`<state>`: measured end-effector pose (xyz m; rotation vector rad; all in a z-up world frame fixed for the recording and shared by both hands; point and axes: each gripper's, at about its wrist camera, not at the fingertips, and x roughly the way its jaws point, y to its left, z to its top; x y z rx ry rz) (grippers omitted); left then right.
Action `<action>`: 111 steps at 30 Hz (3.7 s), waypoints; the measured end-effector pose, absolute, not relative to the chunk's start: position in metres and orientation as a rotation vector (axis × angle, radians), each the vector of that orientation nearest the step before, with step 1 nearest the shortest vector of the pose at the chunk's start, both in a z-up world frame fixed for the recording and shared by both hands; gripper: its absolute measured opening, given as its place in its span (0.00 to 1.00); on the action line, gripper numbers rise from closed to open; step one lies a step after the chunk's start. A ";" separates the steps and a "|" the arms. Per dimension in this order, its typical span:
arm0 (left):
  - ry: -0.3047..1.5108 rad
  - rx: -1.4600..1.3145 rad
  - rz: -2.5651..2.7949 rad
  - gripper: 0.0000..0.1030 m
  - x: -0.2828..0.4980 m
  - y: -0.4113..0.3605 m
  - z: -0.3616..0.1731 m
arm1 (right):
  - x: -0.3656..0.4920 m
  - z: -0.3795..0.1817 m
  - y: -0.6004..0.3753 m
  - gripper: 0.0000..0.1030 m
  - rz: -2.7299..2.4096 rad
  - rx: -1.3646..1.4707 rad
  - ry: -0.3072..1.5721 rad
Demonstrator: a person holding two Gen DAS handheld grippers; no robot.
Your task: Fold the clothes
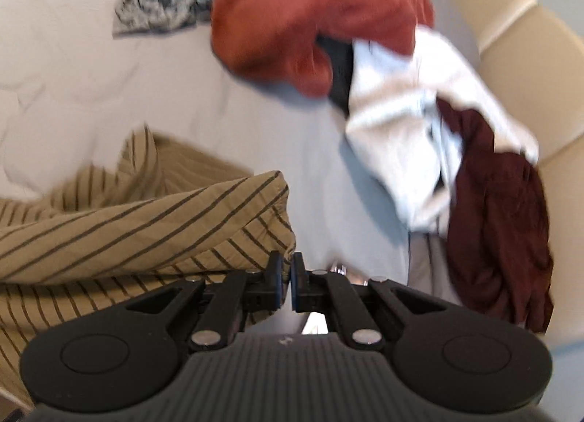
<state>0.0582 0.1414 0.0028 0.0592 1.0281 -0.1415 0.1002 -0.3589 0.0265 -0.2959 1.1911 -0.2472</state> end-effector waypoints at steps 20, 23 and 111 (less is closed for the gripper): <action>1.063 0.086 -0.161 0.00 0.057 0.132 -0.005 | 0.061 0.081 -0.250 0.39 0.328 -0.402 0.856; 1.057 0.092 -0.161 0.00 0.058 0.130 -0.005 | 0.063 0.070 -0.219 0.39 0.451 -0.460 0.859; 0.892 0.155 -0.472 0.49 0.061 0.066 0.011 | 0.005 0.034 -0.336 0.04 0.284 -0.359 1.089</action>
